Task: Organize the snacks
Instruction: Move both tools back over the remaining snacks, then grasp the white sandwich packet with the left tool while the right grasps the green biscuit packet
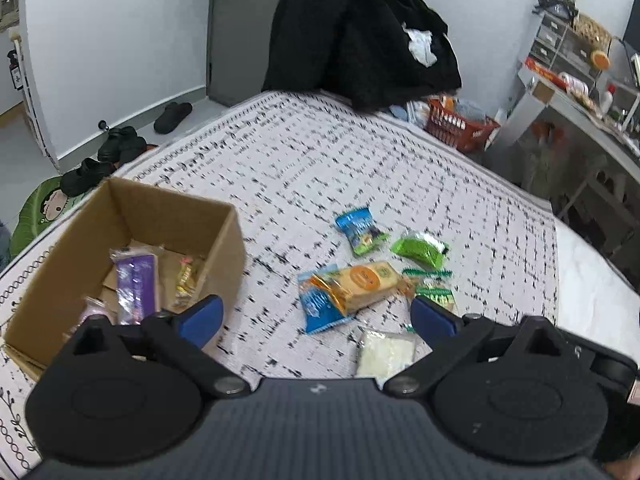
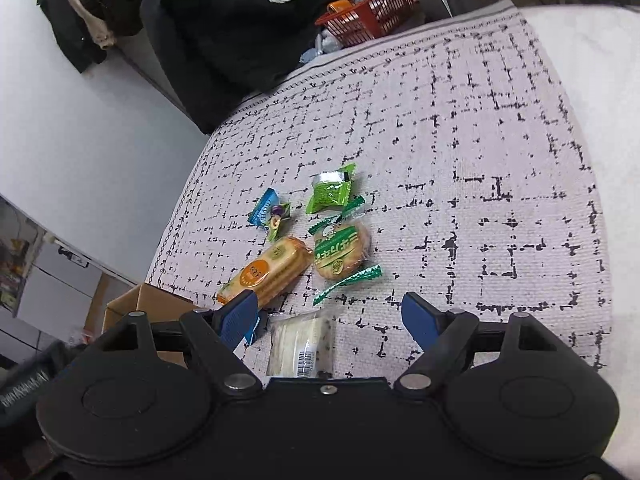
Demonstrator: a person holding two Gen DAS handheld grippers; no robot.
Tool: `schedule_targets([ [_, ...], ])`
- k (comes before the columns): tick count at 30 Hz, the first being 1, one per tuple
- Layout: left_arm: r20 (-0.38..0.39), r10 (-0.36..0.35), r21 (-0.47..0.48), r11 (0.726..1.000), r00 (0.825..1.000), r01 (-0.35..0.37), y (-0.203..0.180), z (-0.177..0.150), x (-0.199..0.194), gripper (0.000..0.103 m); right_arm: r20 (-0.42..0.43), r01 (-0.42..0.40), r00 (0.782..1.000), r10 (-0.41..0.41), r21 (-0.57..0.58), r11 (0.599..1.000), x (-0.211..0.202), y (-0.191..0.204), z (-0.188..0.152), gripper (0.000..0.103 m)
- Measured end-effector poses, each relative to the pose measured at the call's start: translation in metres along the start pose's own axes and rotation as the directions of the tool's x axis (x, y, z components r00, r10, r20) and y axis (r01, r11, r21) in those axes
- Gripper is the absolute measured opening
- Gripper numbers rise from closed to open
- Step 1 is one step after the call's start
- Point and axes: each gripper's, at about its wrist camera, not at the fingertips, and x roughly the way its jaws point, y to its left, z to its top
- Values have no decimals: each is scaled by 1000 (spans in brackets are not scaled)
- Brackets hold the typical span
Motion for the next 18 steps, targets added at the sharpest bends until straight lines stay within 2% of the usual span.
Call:
schedule_targets([
  [11, -106, 26, -5, 1000, 994, -27, -27, -20, 43, 98, -28, -34, 999, 36, 51, 998, 17, -18, 8, 78],
  [18, -163, 5, -59, 998, 987, -15, -37, -38, 72, 93, -36, -20, 999, 21, 29, 999, 29, -22, 14, 78],
])
